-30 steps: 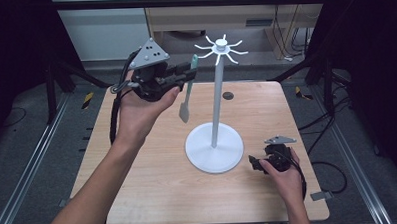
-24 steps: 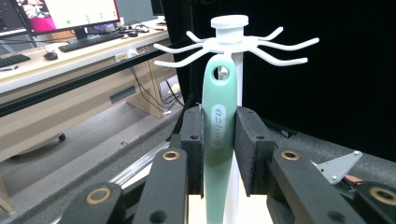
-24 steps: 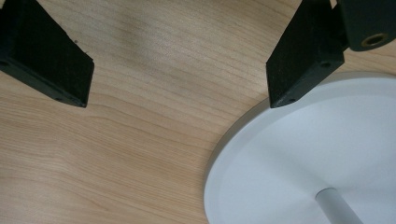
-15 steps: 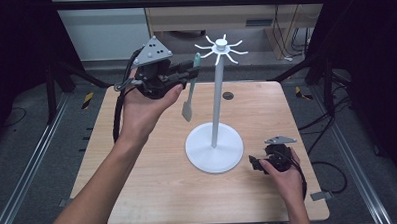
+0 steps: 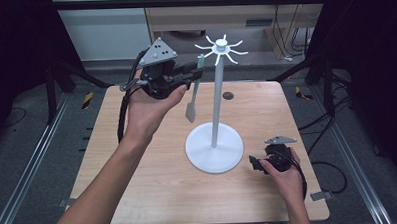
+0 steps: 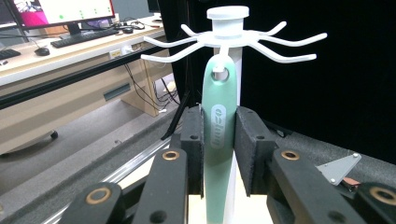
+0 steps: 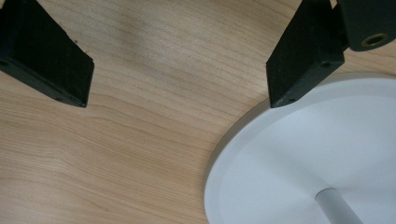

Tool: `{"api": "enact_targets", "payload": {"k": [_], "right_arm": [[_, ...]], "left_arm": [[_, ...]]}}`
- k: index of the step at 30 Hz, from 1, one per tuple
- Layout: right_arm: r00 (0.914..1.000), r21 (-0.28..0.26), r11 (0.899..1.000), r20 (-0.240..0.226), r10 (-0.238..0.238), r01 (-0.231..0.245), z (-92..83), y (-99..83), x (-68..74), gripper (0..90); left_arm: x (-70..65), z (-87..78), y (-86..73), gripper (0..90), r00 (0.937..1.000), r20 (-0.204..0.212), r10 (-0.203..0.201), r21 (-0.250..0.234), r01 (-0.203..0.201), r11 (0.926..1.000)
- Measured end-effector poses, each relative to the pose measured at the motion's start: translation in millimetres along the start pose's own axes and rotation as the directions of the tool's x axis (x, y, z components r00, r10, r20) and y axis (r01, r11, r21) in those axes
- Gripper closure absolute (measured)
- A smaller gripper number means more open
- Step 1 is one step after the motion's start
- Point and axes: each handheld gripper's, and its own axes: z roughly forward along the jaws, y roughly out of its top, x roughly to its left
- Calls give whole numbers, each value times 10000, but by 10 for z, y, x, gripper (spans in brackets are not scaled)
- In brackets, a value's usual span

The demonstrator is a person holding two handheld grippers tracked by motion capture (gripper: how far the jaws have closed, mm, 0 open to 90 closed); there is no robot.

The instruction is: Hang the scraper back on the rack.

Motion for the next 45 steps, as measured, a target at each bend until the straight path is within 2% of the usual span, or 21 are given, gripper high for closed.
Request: {"api": "enact_targets", "payload": {"k": [18,40,45], "right_arm": [[10000,39,10000,-85,42,-41,0,2,5,81],[10000,62,10000,-1,-52,52,10,0,4,81],[10000,65,10000,-5,-46,46,9,0,5,81]], "left_arm": [[19,11,-8,738,9999,117,-110,-17,110,9999],[19,16,-3,720,9999,137,66,-133,-64,9999],[7,1,3,683,9999,89,113,-215,-111,9997]]}}
